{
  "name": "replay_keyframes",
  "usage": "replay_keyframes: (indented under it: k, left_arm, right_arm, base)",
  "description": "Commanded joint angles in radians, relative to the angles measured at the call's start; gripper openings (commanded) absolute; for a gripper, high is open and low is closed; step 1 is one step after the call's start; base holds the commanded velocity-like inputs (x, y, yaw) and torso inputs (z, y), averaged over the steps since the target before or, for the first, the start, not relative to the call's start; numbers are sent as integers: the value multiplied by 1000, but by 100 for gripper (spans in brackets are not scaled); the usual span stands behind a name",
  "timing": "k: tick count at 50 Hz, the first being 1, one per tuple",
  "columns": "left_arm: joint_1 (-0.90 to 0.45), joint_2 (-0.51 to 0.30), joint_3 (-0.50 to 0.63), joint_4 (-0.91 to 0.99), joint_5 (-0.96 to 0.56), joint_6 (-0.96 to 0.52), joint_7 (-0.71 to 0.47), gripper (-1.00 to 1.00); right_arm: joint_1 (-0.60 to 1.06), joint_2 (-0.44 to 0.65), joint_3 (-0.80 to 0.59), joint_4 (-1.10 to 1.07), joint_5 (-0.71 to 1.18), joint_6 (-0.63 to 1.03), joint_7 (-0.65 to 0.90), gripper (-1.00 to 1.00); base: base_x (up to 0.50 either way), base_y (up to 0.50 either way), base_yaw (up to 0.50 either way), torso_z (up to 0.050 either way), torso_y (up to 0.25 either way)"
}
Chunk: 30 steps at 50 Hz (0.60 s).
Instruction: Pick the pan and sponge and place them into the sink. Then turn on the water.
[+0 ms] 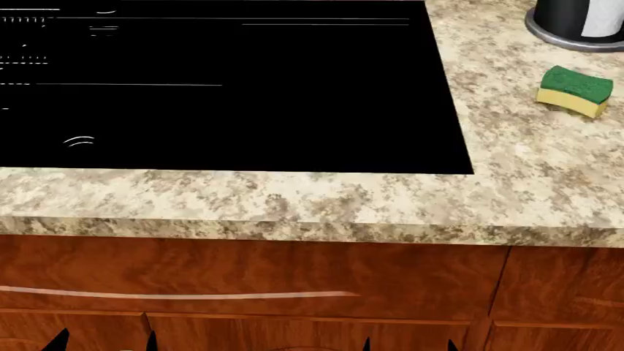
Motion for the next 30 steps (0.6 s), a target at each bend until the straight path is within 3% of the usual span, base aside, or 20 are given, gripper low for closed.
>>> replay_keyframes:
  k: [1,16,30]
  left_arm:
    - [4,-18,15,4,-20,-3,-14,100]
    - [4,-55,56,-1,-63,1,-55,100]
    - [-1,-70,84,-3,-80,-7,-87,100]
  right_arm:
    - [0,15,-19,-4,18,2,19,100]
    - [-1,55,-66,-8,46,4,70,100]
    - [5,73,-84,-2,74,2,93,100]
  base:
    - [0,0,0,0,0]
    - [0,0,0,0,0]
    - [0,-486,0,0,0]
